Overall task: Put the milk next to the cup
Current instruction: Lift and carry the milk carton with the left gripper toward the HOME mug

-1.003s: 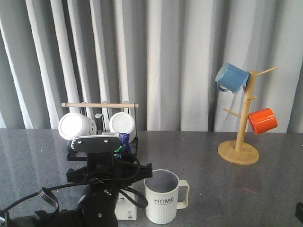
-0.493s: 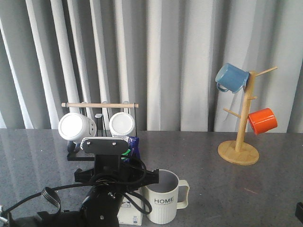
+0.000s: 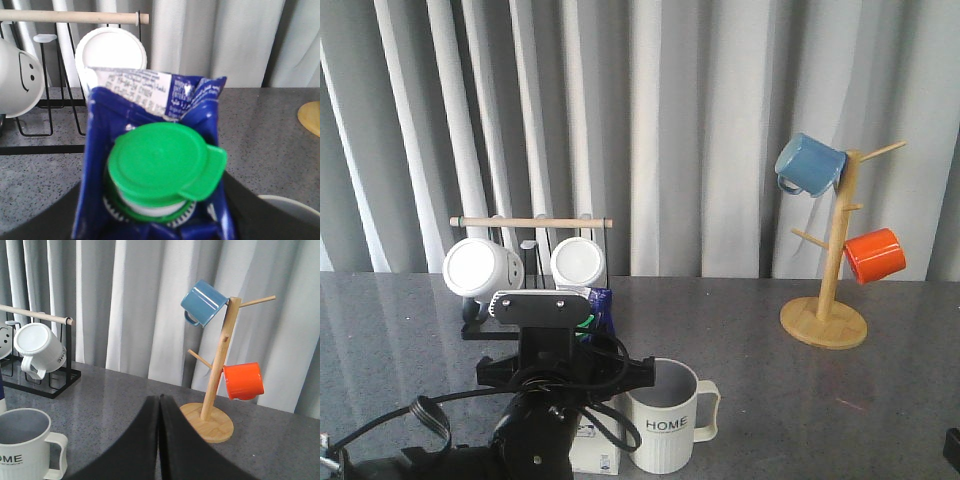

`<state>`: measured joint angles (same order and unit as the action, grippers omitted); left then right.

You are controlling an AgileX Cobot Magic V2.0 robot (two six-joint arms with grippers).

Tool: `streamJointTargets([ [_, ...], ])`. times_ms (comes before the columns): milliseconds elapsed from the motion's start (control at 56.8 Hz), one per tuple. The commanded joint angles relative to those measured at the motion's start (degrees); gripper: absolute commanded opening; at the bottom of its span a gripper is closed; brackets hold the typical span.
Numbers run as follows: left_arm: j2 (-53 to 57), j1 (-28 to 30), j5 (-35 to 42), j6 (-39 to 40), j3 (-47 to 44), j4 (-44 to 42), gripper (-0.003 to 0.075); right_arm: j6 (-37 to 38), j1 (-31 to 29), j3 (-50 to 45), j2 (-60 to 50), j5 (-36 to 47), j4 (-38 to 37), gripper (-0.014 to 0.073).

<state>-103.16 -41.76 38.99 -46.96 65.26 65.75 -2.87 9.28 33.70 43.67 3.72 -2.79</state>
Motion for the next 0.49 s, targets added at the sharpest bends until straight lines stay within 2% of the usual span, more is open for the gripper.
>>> streamJointTargets([
  [0,1.8,-0.2,1.4,0.0,1.2,-0.4,0.0003,-0.4,-0.3,1.6,-0.2,4.1,-0.6,-0.0008],
  [317,1.9,-0.2,1.1,-0.5,1.3,-1.7,0.0011,-0.4,-0.3,1.6,-0.2,4.1,-0.6,-0.0008],
  [405,1.9,-0.2,-1.1,-3.6,1.3,-2.5,0.0050,-0.4,-0.3,1.6,-0.2,4.1,-0.6,-0.0008],
  [475,1.9,-0.2,-1.2,-3.5,1.3,-2.3,0.0111,-0.4,-0.3,1.6,-0.2,4.1,-0.6,-0.0008],
])
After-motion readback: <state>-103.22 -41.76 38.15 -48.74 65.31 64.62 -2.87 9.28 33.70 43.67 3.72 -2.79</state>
